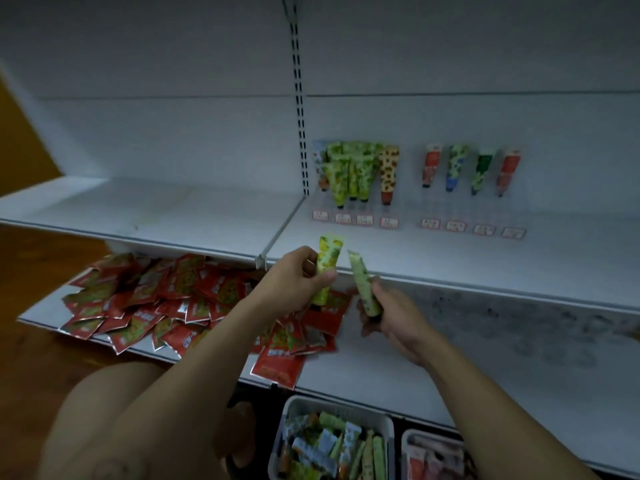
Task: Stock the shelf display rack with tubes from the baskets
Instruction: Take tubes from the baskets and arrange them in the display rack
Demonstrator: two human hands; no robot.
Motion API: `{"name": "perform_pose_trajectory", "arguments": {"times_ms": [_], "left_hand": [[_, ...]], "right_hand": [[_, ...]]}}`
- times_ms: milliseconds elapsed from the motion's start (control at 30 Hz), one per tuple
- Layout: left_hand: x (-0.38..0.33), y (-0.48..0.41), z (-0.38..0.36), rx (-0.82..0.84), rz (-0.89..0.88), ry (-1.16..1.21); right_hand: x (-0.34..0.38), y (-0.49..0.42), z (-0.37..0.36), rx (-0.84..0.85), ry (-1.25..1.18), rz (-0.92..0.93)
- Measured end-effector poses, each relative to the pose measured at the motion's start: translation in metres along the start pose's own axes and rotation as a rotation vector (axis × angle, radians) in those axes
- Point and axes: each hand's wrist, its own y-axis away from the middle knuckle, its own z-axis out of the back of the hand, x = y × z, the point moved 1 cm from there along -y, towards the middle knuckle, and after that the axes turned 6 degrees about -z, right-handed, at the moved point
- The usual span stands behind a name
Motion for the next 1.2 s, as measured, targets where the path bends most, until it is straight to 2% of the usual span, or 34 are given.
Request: {"name": "perform_pose_trajectory", "arguments": {"times_ms": [167,267,567,767,933,1133,1200], "left_hand": [[-0.016,-0.034,0.006,-0.11,-0.057,0.147],[-0.017,-0.055,0.015,-0.131,-0.078,0.142],[-0.009,-0.132,0.051,-0.248,-0.124,0.145],[-0.012,-0.185,0.063,-0.254,-0.248,0.032],[0.003,-0.215,0.062,-0.238,-0.336,0.0],[0.022,-0.236,0.068,-0.265,-0.369,0.099],[0.025,-0.238,0.065,-0.228,-0.382,0.121]], "right_hand": [[0.044,-0.021,0.003,-0.152,0.228,0.227],[0.064,-0.032,0.008,-0.211,0.301,0.317],[0.122,-0.094,0.042,-0.28,0.214,0.347],[0.154,-0.142,0.048,-0.492,0.514,0.489],[0.159,-0.175,0.042,-0.477,0.707,0.448],[0.164,-0.185,0.033,-0.524,1.017,0.522],[0.166,-0.184,0.03,-0.539,1.035,0.565]]}}
